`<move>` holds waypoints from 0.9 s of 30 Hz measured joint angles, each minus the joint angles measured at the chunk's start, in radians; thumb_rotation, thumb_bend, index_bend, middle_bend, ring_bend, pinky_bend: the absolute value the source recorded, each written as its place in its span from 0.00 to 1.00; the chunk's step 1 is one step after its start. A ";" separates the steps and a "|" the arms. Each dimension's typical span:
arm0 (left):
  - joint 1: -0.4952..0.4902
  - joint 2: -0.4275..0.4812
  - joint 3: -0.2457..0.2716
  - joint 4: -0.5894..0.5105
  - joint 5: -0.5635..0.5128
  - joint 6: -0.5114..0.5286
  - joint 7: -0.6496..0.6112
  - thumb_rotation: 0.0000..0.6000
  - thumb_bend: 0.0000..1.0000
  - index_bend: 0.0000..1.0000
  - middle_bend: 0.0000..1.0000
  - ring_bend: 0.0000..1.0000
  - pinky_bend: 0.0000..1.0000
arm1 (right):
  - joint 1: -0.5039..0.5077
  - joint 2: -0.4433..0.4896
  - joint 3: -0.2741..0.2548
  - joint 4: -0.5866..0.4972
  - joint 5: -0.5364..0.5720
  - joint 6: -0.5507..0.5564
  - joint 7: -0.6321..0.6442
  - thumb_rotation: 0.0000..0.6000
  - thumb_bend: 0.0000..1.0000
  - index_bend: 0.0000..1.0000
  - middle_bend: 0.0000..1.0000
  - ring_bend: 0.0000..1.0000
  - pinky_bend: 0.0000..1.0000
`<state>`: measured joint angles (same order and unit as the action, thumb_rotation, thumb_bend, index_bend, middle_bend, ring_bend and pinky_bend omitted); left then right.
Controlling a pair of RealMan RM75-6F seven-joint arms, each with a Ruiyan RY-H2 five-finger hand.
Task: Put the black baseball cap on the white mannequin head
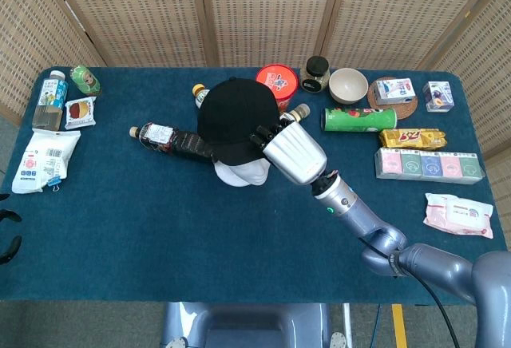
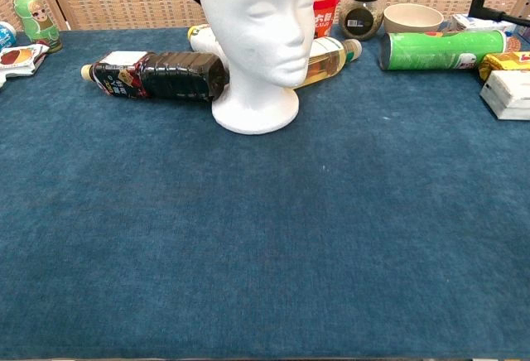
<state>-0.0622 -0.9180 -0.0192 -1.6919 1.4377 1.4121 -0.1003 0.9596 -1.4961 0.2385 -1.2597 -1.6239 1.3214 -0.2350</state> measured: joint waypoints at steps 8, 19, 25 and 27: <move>-0.002 0.001 -0.002 -0.003 0.002 0.000 0.003 1.00 0.37 0.39 0.16 0.08 0.14 | -0.010 0.039 0.005 -0.043 0.017 -0.028 -0.012 1.00 0.65 0.57 0.59 0.66 0.73; -0.002 0.003 -0.002 -0.004 0.003 0.003 0.005 1.00 0.37 0.39 0.16 0.08 0.14 | -0.014 0.061 0.017 -0.069 0.016 -0.034 -0.011 1.00 0.63 0.47 0.54 0.61 0.69; -0.002 0.003 -0.002 -0.001 0.003 0.002 0.002 1.00 0.37 0.39 0.16 0.08 0.14 | -0.015 0.067 0.019 -0.082 0.018 -0.045 -0.016 1.00 0.59 0.39 0.48 0.56 0.64; -0.002 0.003 -0.002 0.000 0.002 0.002 0.001 1.00 0.37 0.39 0.16 0.08 0.14 | -0.014 0.072 0.019 -0.086 0.020 -0.055 -0.021 1.00 0.57 0.36 0.46 0.54 0.60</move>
<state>-0.0642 -0.9152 -0.0211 -1.6923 1.4400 1.4141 -0.0998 0.9458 -1.4240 0.2570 -1.3454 -1.6035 1.2669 -0.2564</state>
